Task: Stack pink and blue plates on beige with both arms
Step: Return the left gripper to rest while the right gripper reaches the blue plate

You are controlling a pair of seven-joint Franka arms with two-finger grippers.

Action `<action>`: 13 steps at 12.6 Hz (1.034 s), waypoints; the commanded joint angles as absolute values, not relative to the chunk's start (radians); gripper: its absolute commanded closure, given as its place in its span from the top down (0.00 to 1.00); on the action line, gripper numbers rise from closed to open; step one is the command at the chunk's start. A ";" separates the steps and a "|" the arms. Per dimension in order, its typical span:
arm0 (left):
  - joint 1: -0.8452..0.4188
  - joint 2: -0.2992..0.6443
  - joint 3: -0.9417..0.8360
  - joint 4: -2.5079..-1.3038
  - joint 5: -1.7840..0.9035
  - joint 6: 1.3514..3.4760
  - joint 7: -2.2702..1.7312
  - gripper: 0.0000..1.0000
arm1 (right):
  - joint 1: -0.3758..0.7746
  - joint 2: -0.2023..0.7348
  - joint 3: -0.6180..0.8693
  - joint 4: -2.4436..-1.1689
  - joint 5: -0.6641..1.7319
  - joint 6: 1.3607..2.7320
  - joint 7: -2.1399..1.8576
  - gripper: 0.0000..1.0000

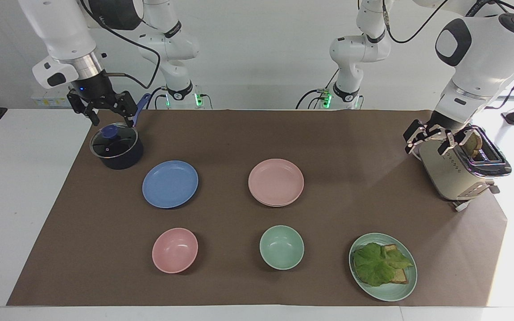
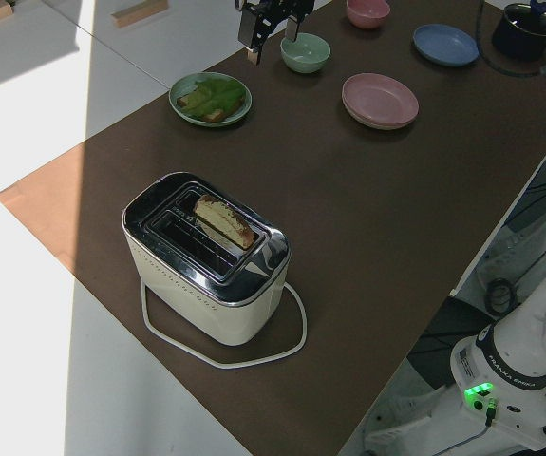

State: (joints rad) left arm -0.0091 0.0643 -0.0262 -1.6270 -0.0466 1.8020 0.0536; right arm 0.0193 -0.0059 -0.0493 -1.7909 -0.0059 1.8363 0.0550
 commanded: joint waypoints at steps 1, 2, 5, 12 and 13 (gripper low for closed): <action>-0.015 0.066 -0.026 -1.617 -0.025 1.781 0.048 1.00 | 0.015 0.018 -0.048 -1.891 -0.008 1.934 0.051 1.00; -0.012 0.066 -0.026 -1.617 -0.025 1.782 0.048 1.00 | 0.015 0.041 -0.048 -1.913 -0.008 1.968 0.051 1.00; -0.011 0.064 -0.026 -1.617 -0.025 1.782 0.046 1.00 | 0.015 0.069 -0.048 -1.997 -0.008 2.106 0.051 1.00; -0.012 0.066 -0.026 -1.615 -0.025 1.784 0.048 1.00 | 0.014 0.189 -0.046 -2.115 -0.008 2.316 0.043 1.00; -0.012 0.066 -0.026 -1.615 -0.025 1.792 0.048 1.00 | 0.014 0.204 -0.046 -2.118 -0.008 2.327 0.022 1.00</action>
